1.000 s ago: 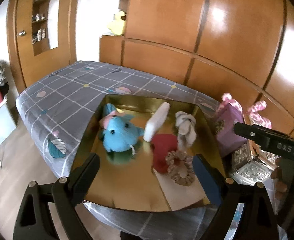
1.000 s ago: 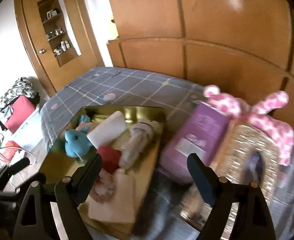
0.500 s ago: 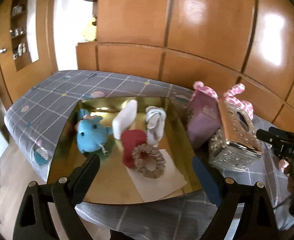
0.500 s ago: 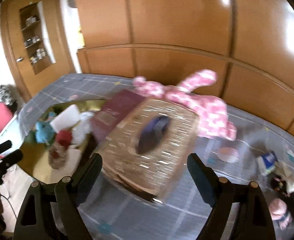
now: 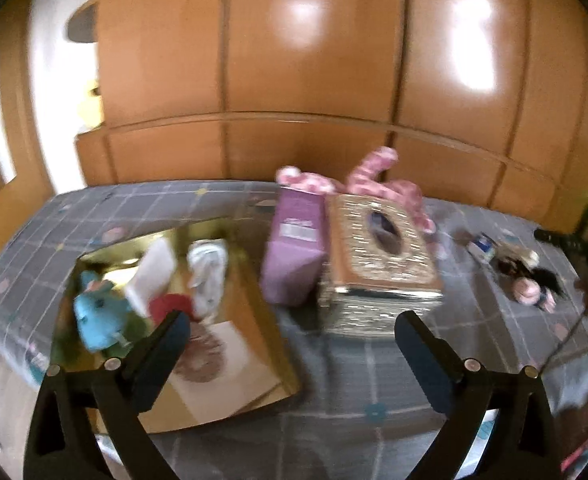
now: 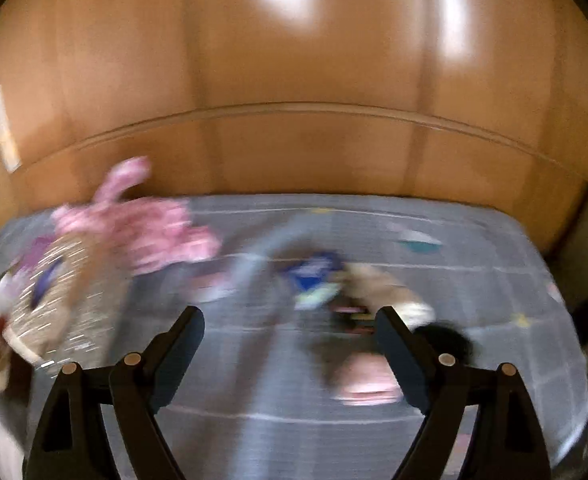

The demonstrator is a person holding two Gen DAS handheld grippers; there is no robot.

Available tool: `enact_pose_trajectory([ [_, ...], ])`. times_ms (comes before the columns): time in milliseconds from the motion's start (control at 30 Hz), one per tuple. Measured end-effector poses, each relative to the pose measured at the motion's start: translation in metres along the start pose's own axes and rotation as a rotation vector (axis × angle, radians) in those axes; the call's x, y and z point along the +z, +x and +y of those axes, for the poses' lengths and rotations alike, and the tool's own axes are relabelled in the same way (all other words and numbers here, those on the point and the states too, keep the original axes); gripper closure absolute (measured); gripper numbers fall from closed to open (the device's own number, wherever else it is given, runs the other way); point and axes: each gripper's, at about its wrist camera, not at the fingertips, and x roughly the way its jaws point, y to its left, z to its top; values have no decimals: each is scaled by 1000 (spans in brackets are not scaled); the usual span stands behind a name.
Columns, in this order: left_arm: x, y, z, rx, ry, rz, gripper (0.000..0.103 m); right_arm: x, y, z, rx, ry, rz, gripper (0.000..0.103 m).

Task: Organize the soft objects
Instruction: 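Move both tools back to the pile and reach the left tool to the Tempo pack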

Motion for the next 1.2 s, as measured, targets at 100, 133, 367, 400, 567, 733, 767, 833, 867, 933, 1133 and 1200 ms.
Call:
enact_pose_trajectory([
  [100, 5, 6, -24, -33, 63, 9, 0, -1, 3, -61, -89, 117, -6, 13],
  [133, 7, 8, -33, -41, 84, 10, 0, -3, 5, -80, -117, 157, -4, 13],
  [367, 19, 34, -101, -141, 196, 69, 0, -37, 21, -176, -243, 421, 31, 13],
  [400, 21, 38, -111, -151, 210, 75, 0, -41, 20, -188, -224, 496, 32, 13],
  [567, 25, 68, -165, -192, 295, 128, 0, -49, 13, -206, -206, 603, 5, 13],
  [733, 32, 105, -212, -227, 373, 185, 0, -49, 13, -205, -167, 609, 2, 13],
  [767, 34, 113, -219, -232, 380, 196, 1, -48, 14, -203, -157, 607, 2, 13],
  [833, 39, 128, -232, -244, 388, 204, 1, -48, 13, -201, -140, 602, 5, 13],
  [867, 41, 137, -238, -239, 397, 209, 1, -48, 15, -201, -133, 599, 5, 13],
  [933, 46, 155, -250, -241, 408, 233, 2, -47, 14, -200, -121, 596, -1, 13],
  [1133, 62, 206, -284, -289, 424, 297, 17, -46, 15, -197, -86, 581, -1, 13],
  [1200, 68, 218, -298, -298, 446, 297, 19, -45, 15, -195, -75, 575, -1, 13],
])
